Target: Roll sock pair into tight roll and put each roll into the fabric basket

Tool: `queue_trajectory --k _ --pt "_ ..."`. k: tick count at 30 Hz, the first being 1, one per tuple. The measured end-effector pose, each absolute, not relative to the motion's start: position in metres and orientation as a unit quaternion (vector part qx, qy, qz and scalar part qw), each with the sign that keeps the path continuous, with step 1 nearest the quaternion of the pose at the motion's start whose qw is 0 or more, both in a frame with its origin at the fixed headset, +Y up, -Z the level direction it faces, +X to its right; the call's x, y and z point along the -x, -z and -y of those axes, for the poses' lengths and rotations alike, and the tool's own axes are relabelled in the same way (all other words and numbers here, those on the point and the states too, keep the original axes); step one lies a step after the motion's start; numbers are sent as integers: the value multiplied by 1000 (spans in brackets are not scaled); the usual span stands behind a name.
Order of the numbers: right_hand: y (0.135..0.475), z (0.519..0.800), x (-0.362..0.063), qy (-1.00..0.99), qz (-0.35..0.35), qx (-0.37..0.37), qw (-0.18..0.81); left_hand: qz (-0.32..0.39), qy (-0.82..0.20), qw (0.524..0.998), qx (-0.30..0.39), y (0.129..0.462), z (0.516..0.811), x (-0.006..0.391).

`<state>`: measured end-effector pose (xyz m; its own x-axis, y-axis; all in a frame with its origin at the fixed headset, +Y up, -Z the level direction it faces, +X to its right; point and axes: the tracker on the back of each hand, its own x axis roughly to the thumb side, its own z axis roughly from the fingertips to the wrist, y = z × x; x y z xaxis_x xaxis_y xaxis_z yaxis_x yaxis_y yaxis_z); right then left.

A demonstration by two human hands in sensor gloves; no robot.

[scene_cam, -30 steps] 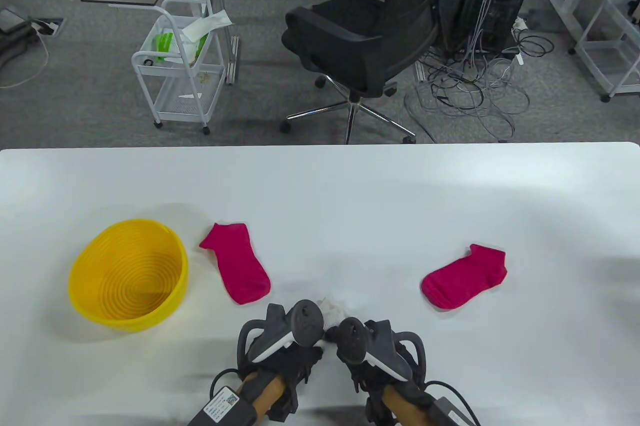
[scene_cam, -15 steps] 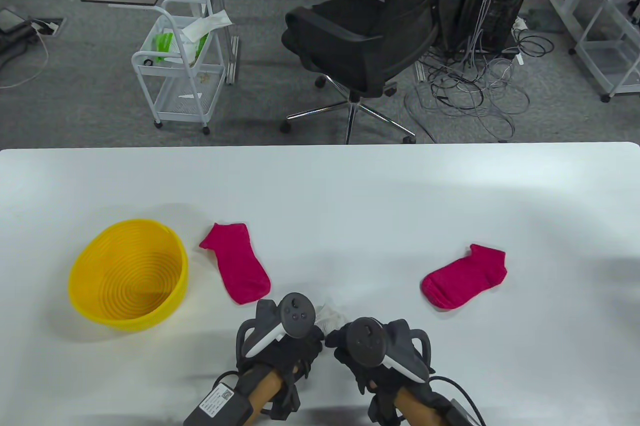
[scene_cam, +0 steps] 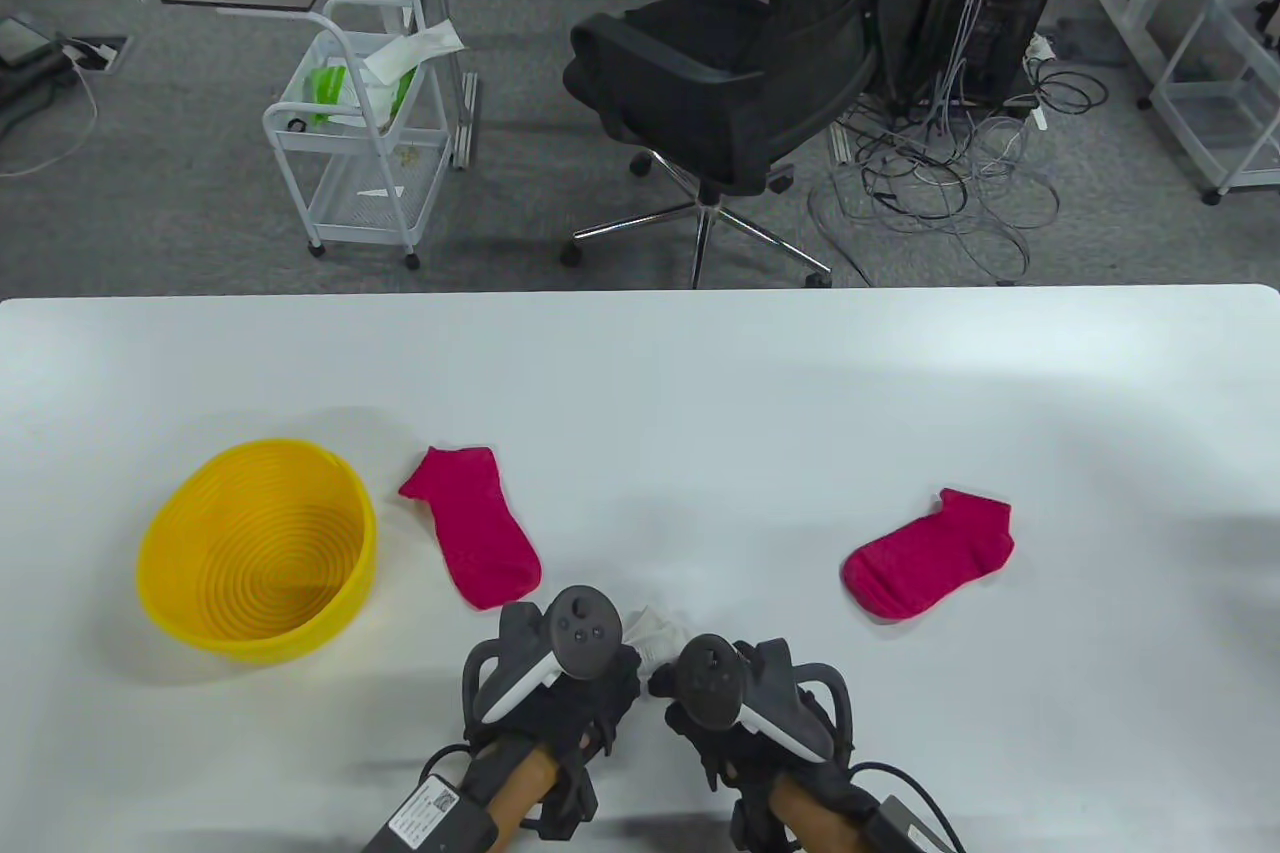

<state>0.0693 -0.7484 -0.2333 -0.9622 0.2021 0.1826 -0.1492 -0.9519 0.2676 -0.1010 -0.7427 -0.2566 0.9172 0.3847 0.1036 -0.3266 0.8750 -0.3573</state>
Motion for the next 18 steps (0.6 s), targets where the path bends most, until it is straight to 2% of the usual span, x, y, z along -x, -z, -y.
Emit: queue_trajectory --k 10,13,18 --pt "236 757 -68 -985 -135 -92 56 105 -115 969 190 257 754 88" --pt "236 757 -67 -990 -103 -89 47 107 -100 972 184 257 757 85" --pt "235 750 -67 -988 -103 -101 61 113 -124 968 188 258 757 86"
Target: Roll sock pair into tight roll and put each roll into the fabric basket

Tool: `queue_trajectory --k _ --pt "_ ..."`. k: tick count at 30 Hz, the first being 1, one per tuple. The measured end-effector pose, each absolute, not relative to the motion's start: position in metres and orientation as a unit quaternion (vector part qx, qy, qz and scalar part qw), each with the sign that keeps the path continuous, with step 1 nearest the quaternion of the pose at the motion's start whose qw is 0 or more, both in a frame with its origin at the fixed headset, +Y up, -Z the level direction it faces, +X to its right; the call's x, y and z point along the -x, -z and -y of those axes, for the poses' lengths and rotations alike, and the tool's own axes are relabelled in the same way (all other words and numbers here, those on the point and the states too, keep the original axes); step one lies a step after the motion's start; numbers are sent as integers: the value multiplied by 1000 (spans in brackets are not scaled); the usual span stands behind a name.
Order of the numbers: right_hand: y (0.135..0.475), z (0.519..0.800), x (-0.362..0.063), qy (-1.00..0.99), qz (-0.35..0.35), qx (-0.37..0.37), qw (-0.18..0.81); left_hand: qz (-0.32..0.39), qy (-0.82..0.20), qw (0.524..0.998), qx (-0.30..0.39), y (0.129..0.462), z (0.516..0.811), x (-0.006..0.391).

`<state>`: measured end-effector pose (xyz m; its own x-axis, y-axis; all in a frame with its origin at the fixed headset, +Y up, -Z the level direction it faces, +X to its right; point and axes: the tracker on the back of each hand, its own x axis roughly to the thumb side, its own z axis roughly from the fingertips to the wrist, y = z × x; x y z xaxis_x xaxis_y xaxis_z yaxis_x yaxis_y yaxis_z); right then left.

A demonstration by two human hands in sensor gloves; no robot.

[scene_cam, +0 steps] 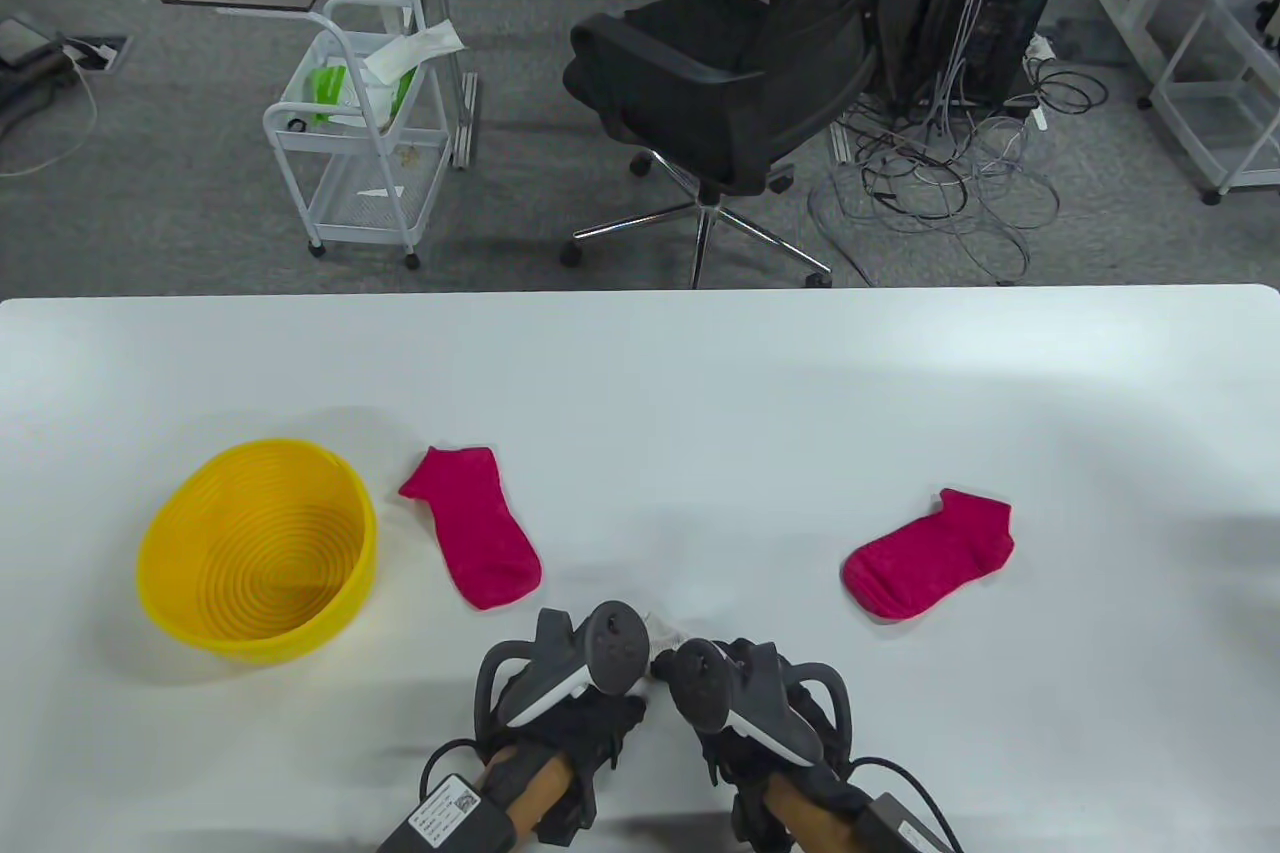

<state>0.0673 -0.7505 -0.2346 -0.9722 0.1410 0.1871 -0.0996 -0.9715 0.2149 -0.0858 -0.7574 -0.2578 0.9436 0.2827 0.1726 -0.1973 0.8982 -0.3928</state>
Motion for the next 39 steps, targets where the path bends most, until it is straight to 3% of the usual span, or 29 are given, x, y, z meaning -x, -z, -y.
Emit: queue_trajectory --k 5,8,12,19,25,31,39 --pt "236 741 -73 -985 -101 -107 94 103 -161 958 214 261 760 93" --pt "234 724 -80 -982 -62 -112 135 92 -182 953 226 262 762 98" --pt "226 716 -79 -976 -55 -153 147 86 -187 952 227 263 763 99" --pt "224 737 -66 -978 -119 -162 58 79 -205 948 232 264 766 101" --pt "231 746 -70 -979 -135 -132 78 73 -206 950 226 263 764 102" --pt "234 752 -71 -981 -139 -112 79 73 -152 974 149 259 746 104" --pt "235 758 -69 -984 -133 -99 56 99 -124 968 196 257 754 96"
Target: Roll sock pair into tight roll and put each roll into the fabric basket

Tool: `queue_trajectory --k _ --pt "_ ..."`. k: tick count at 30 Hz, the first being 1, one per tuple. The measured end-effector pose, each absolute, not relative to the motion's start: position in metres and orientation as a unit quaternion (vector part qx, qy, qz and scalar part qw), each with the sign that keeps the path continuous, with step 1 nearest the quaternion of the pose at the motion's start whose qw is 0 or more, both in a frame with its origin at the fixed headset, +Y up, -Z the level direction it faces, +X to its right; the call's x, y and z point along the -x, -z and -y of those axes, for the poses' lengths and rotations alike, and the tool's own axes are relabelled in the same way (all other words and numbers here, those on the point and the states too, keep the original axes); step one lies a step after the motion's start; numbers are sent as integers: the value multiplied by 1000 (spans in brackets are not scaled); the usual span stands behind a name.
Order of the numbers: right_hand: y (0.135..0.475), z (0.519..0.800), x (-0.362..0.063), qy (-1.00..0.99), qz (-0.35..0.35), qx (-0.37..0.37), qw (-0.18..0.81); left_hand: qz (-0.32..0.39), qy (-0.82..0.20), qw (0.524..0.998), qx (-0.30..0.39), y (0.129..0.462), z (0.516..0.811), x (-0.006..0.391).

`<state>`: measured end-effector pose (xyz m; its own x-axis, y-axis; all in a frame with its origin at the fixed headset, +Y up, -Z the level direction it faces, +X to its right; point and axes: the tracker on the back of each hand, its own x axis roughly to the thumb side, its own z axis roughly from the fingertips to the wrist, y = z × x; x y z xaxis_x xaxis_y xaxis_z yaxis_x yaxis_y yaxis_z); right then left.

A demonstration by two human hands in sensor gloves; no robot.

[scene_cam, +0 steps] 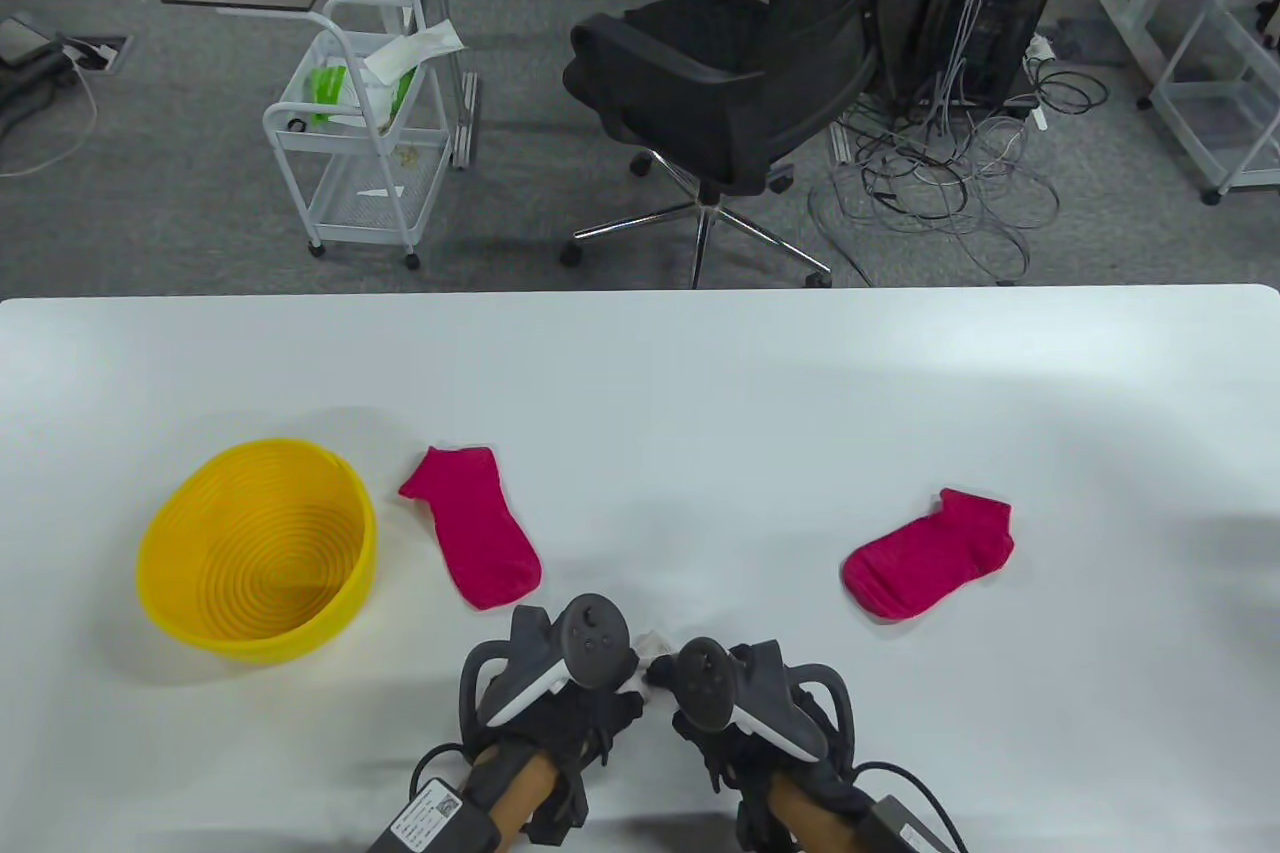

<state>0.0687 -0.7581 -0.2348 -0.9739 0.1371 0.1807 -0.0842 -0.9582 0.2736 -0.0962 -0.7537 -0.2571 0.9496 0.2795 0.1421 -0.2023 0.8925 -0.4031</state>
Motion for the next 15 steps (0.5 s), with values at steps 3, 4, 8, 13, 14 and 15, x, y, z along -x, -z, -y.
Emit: queue_trajectory --k 3,4,8,13,14,15 --pt "236 757 -68 -986 -125 -96 57 107 -113 968 199 257 757 93" --pt "236 756 -68 -986 -123 -96 58 107 -107 969 193 256 756 92" --pt "236 751 -70 -984 -127 -103 69 120 -116 967 193 258 757 90" --pt "238 747 -75 -979 -143 -108 96 109 -160 955 224 261 761 96" --pt "238 746 -76 -979 -141 -107 102 107 -165 953 228 261 762 97" --pt "237 742 -77 -979 -130 -110 109 101 -173 951 236 262 763 99"
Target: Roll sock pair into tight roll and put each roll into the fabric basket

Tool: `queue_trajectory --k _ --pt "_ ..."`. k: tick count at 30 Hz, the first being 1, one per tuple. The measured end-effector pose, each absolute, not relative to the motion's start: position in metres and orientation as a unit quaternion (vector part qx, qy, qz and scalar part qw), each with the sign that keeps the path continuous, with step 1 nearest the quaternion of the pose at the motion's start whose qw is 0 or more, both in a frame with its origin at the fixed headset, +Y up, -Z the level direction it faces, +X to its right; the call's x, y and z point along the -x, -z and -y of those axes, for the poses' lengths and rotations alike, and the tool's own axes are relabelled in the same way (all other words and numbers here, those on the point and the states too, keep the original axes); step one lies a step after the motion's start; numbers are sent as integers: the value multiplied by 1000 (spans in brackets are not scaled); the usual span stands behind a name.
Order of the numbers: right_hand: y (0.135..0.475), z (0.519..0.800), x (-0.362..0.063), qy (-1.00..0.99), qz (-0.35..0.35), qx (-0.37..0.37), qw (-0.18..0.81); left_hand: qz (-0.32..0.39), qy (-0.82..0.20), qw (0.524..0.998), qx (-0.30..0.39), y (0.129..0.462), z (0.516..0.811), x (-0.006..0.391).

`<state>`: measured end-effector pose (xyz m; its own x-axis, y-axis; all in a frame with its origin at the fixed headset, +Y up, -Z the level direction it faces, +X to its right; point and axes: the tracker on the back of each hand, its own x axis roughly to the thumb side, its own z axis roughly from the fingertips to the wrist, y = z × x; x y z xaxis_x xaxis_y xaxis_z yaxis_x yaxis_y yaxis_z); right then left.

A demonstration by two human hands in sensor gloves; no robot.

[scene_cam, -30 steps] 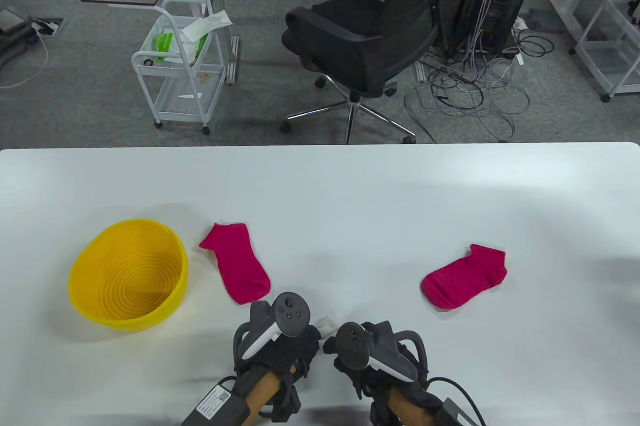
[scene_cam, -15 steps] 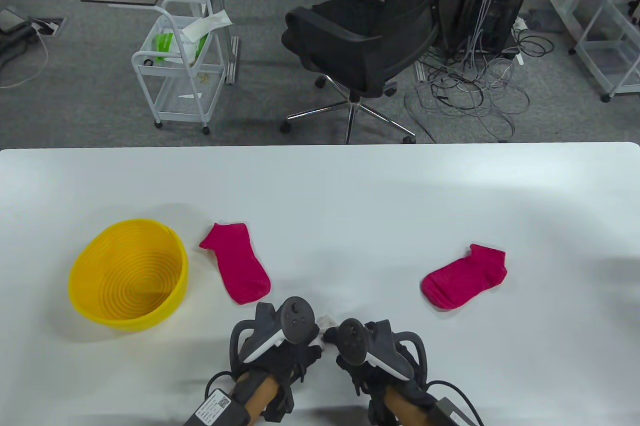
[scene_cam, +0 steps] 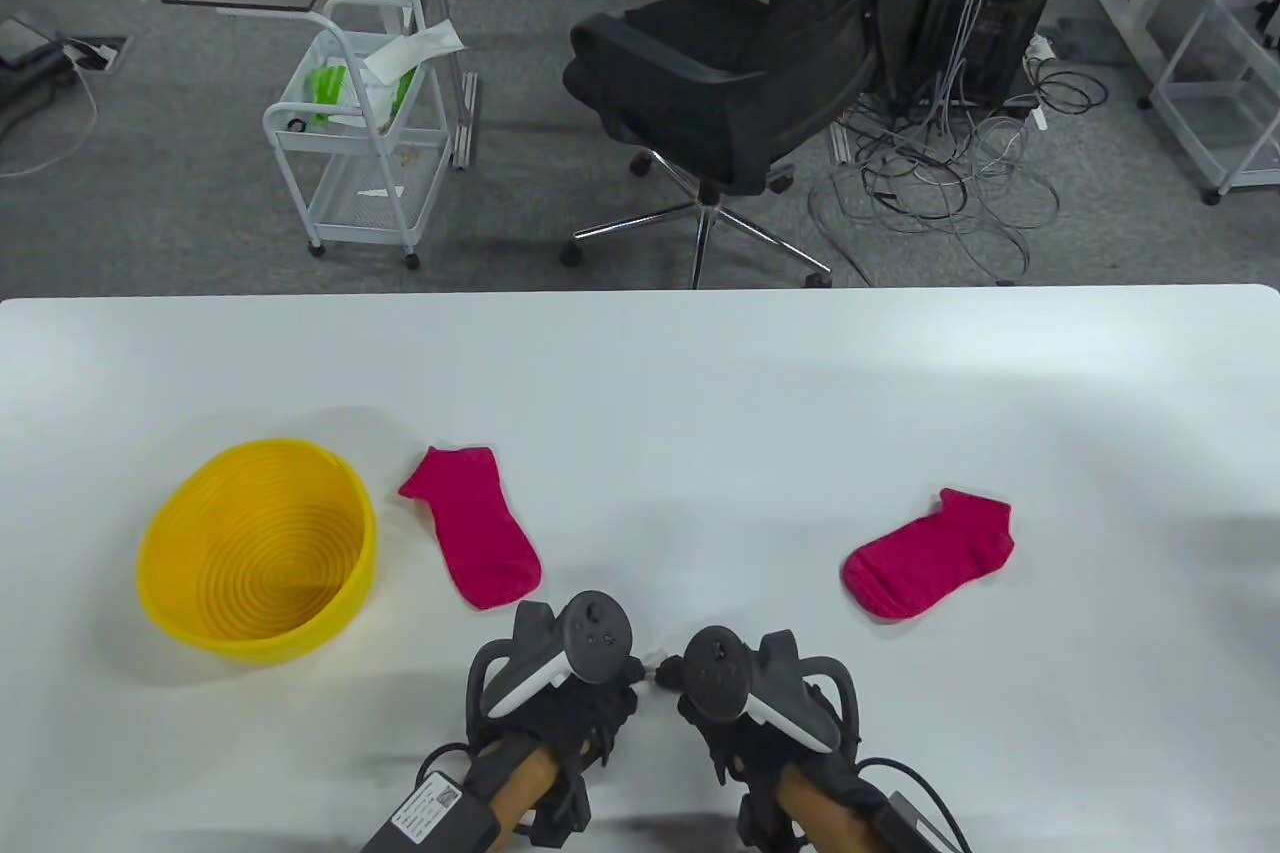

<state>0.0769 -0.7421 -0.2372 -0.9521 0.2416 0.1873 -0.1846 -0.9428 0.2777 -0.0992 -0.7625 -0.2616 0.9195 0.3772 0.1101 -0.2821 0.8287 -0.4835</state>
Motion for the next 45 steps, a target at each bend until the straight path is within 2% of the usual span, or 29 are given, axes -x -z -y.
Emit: queue_trajectory --k 6,13,23,29,33,40,45 --pt "225 717 -76 -979 -50 -160 121 96 -194 945 247 266 766 102" --pt "220 725 -66 -979 -82 -176 55 82 -219 941 244 265 768 106" --pt "232 743 -74 -981 -122 -124 91 71 -204 953 212 262 765 104" --pt "236 748 -77 -982 -128 -109 81 83 -183 966 162 260 748 105" --pt "237 752 -77 -983 -133 -103 79 94 -148 966 190 258 750 101" --pt "238 755 -75 -983 -139 -102 57 95 -133 968 192 261 760 96" --pt "233 736 -76 -986 -79 -127 73 109 -141 961 211 262 760 94"
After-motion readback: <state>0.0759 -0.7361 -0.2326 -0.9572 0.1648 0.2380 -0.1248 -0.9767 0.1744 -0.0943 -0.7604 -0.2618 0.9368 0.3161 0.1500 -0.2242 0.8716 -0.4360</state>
